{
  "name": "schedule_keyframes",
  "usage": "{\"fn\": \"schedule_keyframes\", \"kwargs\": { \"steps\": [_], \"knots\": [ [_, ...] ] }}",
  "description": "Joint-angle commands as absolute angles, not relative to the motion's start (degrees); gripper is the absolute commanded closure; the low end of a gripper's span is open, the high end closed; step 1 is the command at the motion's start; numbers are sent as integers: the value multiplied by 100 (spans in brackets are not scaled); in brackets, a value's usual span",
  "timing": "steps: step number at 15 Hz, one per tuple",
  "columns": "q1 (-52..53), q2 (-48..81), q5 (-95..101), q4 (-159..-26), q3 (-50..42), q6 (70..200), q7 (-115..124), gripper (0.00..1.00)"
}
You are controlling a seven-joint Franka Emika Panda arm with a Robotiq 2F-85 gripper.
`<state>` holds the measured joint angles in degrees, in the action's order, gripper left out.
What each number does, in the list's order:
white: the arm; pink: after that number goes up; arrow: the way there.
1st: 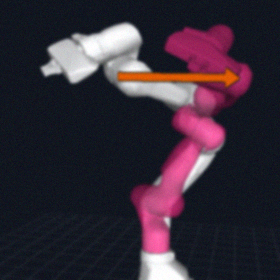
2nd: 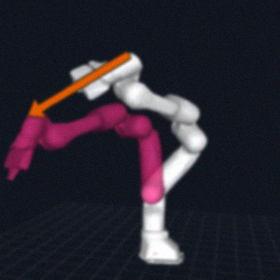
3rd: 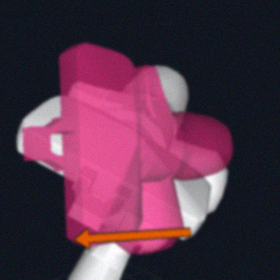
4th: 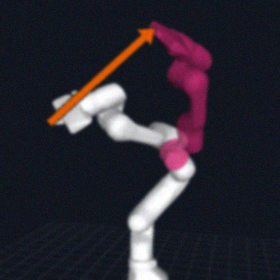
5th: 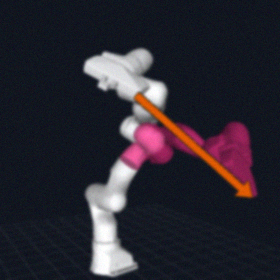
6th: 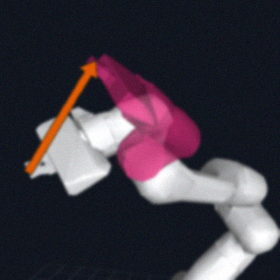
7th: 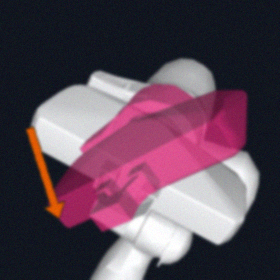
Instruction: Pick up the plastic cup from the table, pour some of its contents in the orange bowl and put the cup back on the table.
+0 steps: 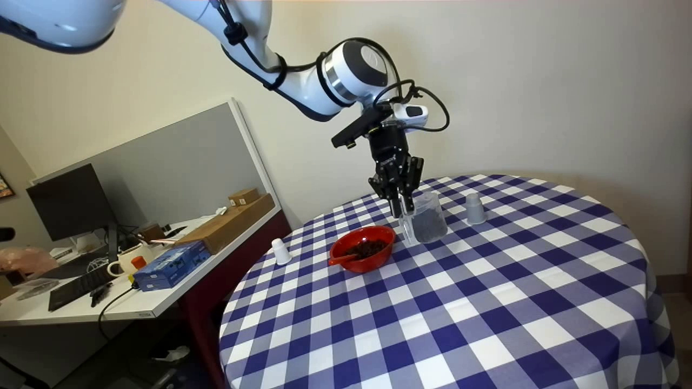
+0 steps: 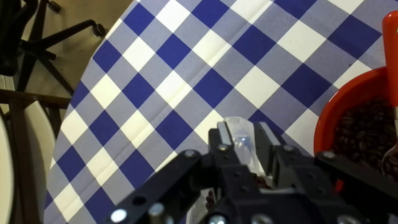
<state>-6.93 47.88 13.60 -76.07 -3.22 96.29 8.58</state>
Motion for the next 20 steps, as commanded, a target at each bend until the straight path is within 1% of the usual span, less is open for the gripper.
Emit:
{"fn": "schedule_keyframes", "kwargs": {
  "steps": [1,11,12,13,14,15,18,19,20],
  "knots": [
    [-850,5189,944,-7111,-437,9561,527,88],
    [-972,5813,889,-6619,-566,9425,238,88],
    [-977,5827,875,-6592,-562,9378,225,58],
    [-976,5830,876,-6576,-564,9358,223,49],
    [-974,5816,878,-6575,-565,9359,221,44],
    [-973,5804,879,-6583,-564,9370,219,35],
    [-973,5707,861,-6654,-550,9408,216,14],
    [-962,5614,868,-6739,-544,9449,209,5],
    [-943,5502,879,-6853,-539,9497,206,1]
  ]
}}
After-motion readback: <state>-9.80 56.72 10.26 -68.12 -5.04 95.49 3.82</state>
